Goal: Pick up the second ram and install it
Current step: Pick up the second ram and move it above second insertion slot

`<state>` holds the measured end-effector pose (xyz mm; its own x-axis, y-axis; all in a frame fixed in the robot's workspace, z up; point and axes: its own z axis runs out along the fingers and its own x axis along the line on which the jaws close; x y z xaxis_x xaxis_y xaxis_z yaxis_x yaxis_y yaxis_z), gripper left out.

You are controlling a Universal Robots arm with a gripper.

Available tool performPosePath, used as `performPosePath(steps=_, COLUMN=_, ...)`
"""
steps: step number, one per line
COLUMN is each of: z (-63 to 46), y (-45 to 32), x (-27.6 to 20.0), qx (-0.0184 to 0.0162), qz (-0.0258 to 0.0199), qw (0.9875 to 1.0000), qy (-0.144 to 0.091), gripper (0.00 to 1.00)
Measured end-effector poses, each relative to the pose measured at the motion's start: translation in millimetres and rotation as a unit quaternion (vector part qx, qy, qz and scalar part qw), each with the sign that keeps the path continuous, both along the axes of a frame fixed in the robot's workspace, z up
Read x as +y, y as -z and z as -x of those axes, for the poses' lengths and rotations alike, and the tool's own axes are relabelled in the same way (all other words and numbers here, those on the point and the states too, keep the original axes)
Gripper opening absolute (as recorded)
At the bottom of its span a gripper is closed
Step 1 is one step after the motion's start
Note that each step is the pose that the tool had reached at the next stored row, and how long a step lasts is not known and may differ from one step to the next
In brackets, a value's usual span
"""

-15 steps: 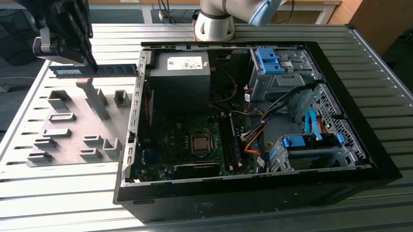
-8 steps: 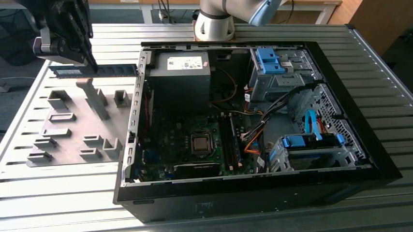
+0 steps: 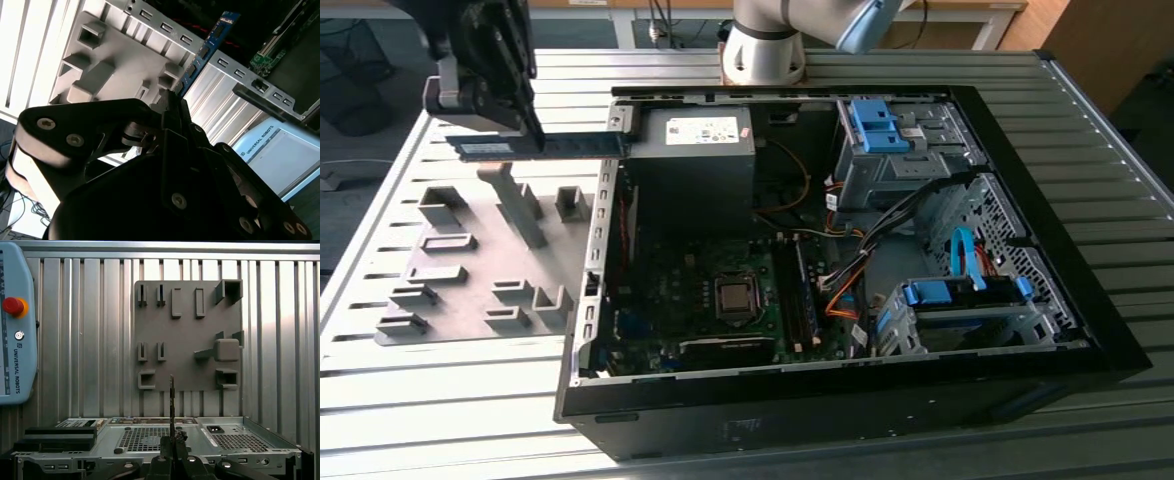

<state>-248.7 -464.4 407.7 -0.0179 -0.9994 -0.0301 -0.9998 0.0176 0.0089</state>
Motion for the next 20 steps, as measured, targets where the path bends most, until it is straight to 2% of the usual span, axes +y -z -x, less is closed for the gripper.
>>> performPosePath(steps=6, z=-12.7, y=0.1, x=0.0, qx=0.0000, qz=0.0000, qw=1.0000, qy=0.000, gripper=0.14)
performPosePath(steps=10, z=-31.9, y=0.1, x=0.0, qx=0.0000, qz=0.0000, qw=1.0000, qy=0.000, gripper=0.14)
performPosePath(steps=16, z=-43.7, y=0.1, x=0.0, qx=0.0000, qz=0.0000, qw=1.0000, qy=0.000, gripper=0.14)
performPosePath(steps=20, z=-59.6, y=0.3, x=0.0, qx=0.0000, qz=0.0000, qw=1.0000, qy=0.000, gripper=0.14)
